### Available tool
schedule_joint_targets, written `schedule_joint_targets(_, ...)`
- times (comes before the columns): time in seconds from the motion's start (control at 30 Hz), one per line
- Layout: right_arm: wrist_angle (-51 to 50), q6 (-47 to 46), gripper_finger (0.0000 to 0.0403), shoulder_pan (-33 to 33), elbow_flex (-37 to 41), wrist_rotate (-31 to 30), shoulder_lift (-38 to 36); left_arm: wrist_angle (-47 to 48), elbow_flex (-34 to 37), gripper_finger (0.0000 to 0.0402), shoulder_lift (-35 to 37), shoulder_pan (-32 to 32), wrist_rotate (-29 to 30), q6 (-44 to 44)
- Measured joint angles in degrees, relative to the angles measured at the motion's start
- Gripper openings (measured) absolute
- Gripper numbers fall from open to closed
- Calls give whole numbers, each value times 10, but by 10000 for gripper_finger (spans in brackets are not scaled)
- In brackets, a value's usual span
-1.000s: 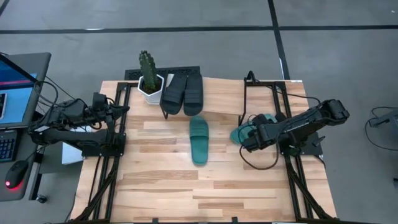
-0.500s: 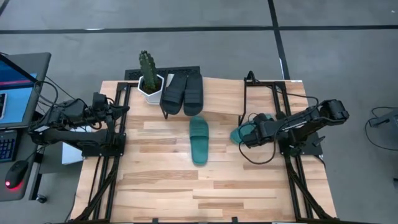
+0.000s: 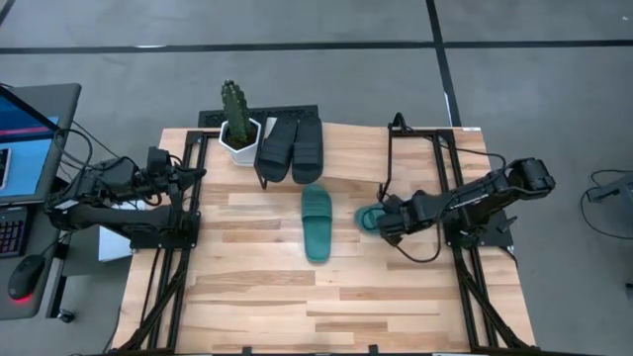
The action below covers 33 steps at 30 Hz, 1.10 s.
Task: Pick and place slides into the shelf
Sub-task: Put the right blue slides on the shelf
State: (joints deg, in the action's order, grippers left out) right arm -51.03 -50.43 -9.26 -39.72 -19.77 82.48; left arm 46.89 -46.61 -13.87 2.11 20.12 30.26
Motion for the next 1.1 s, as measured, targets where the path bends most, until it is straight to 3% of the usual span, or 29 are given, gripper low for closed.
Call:
schedule_joint_targets(0.3, 80, 33, 0, -42, -39, 56, 0, 0, 0, 0, 0, 0, 0, 0)
schedule_joint_targets(0.8, 236, 140, 0, -88, -120, 47, 0, 0, 0, 0, 0, 0, 0, 0)
schedule_joint_targets(0.93, 176, 150, 0, -88, -128, 38, 0, 0, 0, 0, 0, 0, 0, 0)
schedule_joint_targets(1.1, 3, 133, 0, -87, -130, 28, 0, 0, 0, 0, 0, 0, 0, 0)
